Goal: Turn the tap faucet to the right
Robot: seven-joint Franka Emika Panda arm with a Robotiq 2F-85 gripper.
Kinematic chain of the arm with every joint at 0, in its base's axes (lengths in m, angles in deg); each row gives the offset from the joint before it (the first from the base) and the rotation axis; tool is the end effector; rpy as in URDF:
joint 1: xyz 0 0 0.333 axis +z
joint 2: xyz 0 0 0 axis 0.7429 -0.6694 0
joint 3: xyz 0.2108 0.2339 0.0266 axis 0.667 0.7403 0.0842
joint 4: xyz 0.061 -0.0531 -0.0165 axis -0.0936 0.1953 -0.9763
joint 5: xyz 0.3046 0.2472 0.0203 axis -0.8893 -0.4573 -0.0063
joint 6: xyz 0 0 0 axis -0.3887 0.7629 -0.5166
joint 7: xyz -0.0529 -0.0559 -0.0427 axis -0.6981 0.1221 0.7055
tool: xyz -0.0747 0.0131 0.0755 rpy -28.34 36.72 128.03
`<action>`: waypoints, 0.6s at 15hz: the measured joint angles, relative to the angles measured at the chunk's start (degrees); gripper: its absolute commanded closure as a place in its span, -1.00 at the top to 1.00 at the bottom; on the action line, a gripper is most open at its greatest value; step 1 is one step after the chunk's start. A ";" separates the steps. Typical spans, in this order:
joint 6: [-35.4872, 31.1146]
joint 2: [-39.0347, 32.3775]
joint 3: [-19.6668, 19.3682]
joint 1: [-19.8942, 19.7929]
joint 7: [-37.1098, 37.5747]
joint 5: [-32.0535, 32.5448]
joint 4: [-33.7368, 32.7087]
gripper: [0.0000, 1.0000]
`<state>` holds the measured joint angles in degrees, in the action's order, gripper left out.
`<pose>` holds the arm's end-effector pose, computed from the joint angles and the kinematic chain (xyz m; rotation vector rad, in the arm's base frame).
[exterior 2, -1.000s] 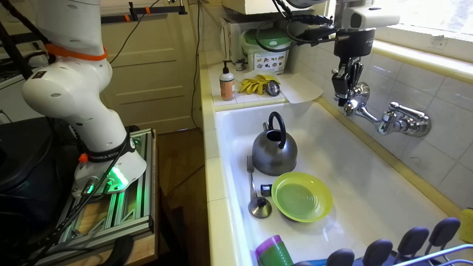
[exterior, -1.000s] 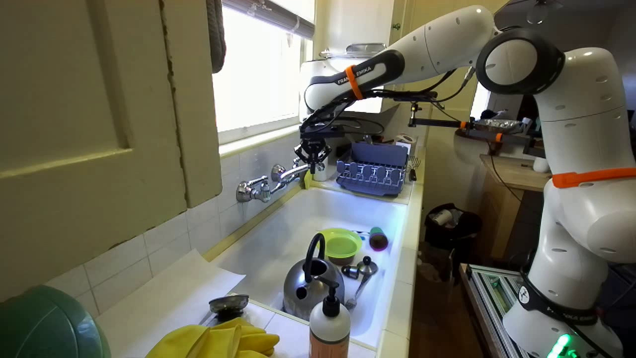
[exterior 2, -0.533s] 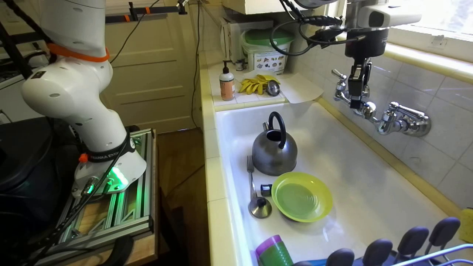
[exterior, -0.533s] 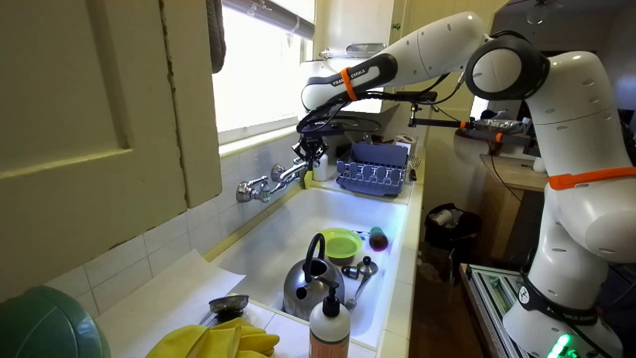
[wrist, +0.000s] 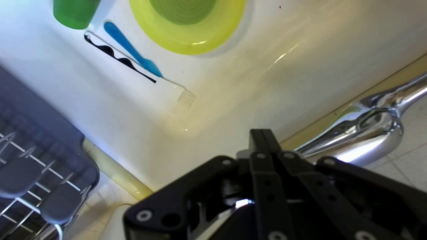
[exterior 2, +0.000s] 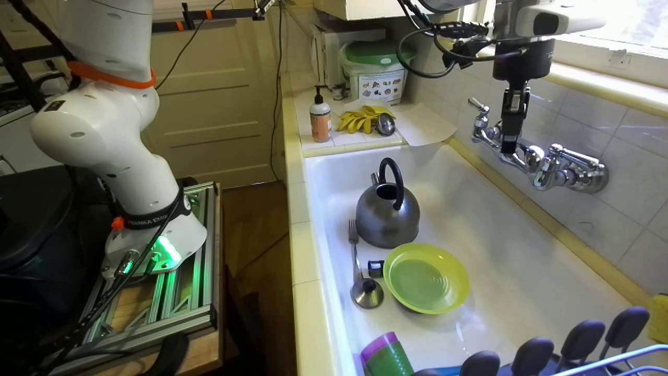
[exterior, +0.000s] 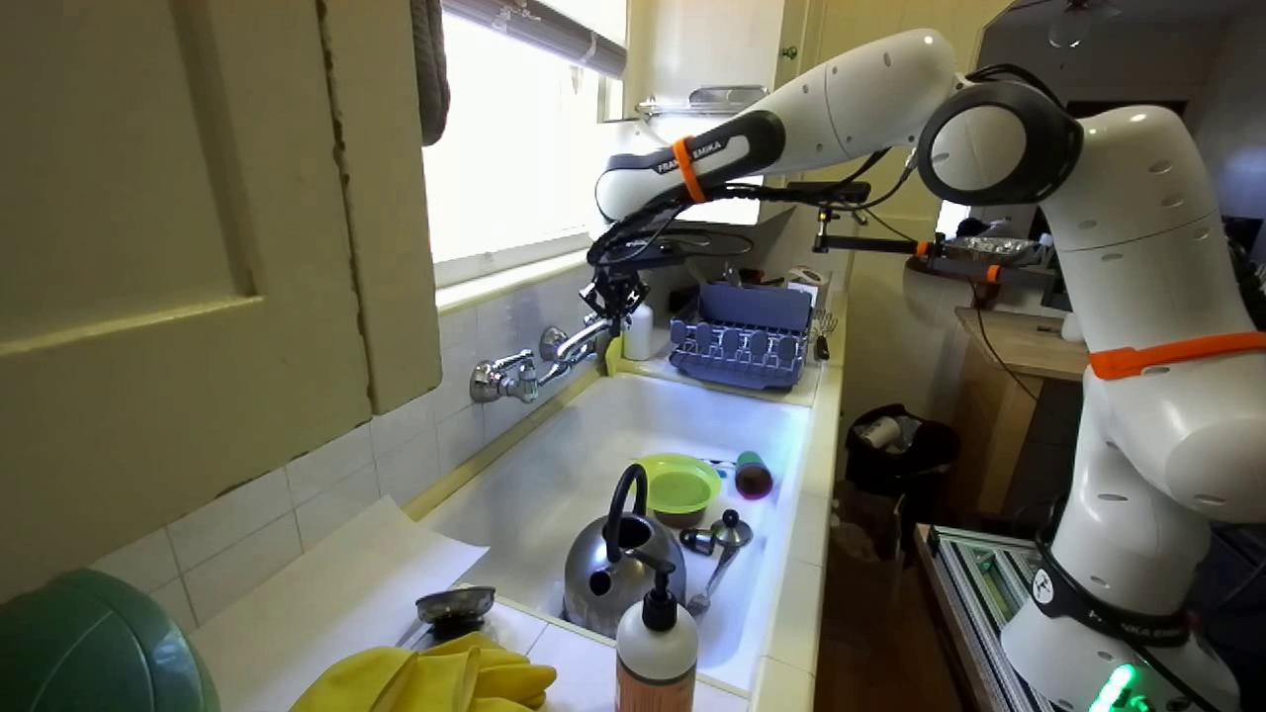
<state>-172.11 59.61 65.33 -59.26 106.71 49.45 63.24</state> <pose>0.6446 -0.2677 0.4386 2.7230 -1.2429 0.1838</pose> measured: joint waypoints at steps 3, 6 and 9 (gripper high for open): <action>5.01 2.55 0.01 1.46 -0.88 2.18 1.57 -1.00; 8.27 7.32 0.27 3.07 -3.04 4.80 5.80 -0.45; 8.93 13.01 1.41 3.86 -6.69 6.36 11.07 -0.02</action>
<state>-163.17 72.62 66.74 -55.40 100.02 55.81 74.31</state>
